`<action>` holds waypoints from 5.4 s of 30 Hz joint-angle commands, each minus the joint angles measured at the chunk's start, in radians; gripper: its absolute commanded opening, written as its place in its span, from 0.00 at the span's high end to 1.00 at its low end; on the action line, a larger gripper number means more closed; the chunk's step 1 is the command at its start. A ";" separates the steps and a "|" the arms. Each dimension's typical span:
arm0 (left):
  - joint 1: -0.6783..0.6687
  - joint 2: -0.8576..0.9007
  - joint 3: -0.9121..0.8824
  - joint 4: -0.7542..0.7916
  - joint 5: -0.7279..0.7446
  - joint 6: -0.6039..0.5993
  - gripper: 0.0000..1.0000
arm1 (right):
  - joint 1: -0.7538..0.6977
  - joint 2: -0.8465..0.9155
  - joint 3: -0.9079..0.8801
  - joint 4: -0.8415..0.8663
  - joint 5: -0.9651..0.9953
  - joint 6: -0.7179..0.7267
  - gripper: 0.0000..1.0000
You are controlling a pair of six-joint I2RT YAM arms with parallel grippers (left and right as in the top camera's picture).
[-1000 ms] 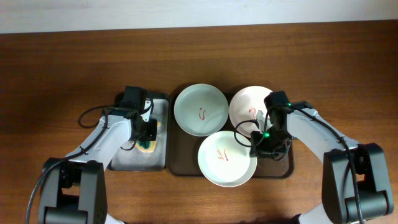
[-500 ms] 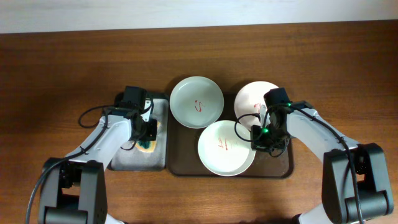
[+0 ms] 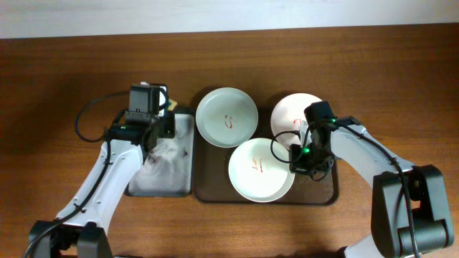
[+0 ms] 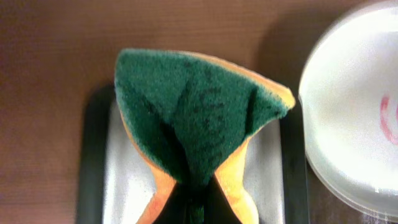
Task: Clean dirty plates on tray and stack at the side
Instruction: 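Scrub the white plate with the sponge while the right gripper holds it, then lift the white plate with the right gripper and place it at the right side, then grip the pale green plate rim with the right gripper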
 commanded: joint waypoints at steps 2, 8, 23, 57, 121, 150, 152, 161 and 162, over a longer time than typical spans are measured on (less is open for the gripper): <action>0.000 -0.039 0.023 0.100 -0.125 -0.002 1.00 | 0.006 0.005 0.005 0.003 0.016 0.009 0.96; 0.000 -0.118 0.023 0.131 -0.127 -0.002 1.00 | 0.006 0.005 0.005 0.003 0.016 0.009 0.96; -0.001 -0.014 0.014 -0.220 -0.050 -0.204 1.00 | 0.006 0.005 0.005 0.003 0.015 0.009 0.96; -0.552 0.339 0.099 -0.024 -0.051 -0.550 1.00 | 0.006 0.005 0.005 -0.008 0.013 0.010 0.96; 0.035 0.061 -0.216 0.024 0.166 -0.061 0.32 | 0.610 -0.344 0.162 -0.132 1.437 0.152 0.96; 0.032 0.061 -0.217 0.018 0.171 -0.061 0.54 | -0.753 -0.096 0.163 0.054 0.256 0.239 0.48; 0.032 0.061 -0.217 0.011 0.171 -0.061 0.48 | -0.737 -0.097 0.164 0.082 0.047 0.124 0.42; 0.032 0.061 -0.233 -0.022 0.174 -0.061 0.50 | -0.115 -0.085 0.243 0.225 -0.077 -0.149 0.37; 0.032 0.061 -0.240 -0.022 0.174 -0.061 0.51 | -0.067 -0.076 0.243 0.257 -0.047 -0.148 0.37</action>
